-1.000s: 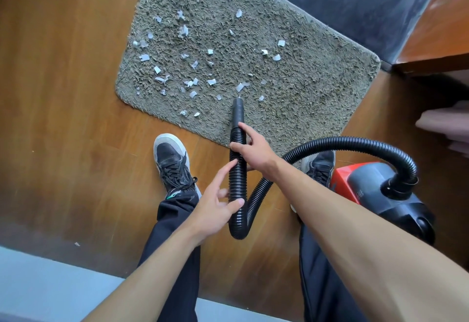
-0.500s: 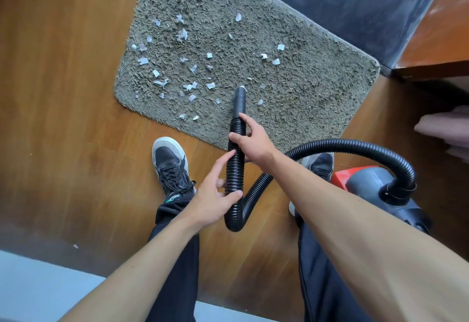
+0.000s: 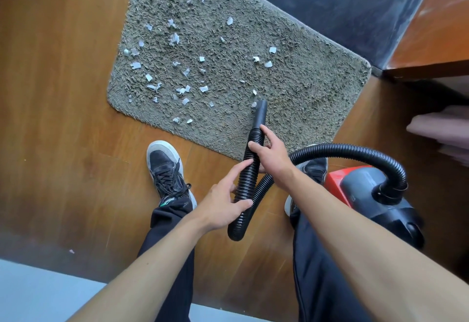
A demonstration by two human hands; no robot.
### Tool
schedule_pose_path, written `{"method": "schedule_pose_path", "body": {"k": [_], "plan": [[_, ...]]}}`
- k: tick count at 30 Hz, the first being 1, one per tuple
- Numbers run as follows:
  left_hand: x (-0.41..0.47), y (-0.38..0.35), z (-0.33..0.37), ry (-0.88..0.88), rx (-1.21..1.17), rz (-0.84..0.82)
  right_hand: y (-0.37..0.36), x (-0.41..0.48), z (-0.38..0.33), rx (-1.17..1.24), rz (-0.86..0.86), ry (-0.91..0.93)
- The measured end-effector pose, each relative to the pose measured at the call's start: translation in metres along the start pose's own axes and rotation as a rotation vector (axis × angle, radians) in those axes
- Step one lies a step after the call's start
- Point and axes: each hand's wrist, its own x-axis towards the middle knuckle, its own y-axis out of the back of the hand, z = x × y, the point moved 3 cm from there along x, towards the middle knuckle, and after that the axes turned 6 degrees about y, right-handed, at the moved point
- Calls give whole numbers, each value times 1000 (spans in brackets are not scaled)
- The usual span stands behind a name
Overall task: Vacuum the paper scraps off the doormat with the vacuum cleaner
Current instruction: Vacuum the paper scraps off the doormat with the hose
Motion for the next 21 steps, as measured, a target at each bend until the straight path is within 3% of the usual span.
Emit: {"method": "schedule_pose_path", "body": {"k": [14,21], "plan": [[-7,11,-14,-21,-168,55,-28,5,-11,-29,-90,25],[11,10,5,-5,-14,31,-7,12,-22,-1,-16,25]]}}
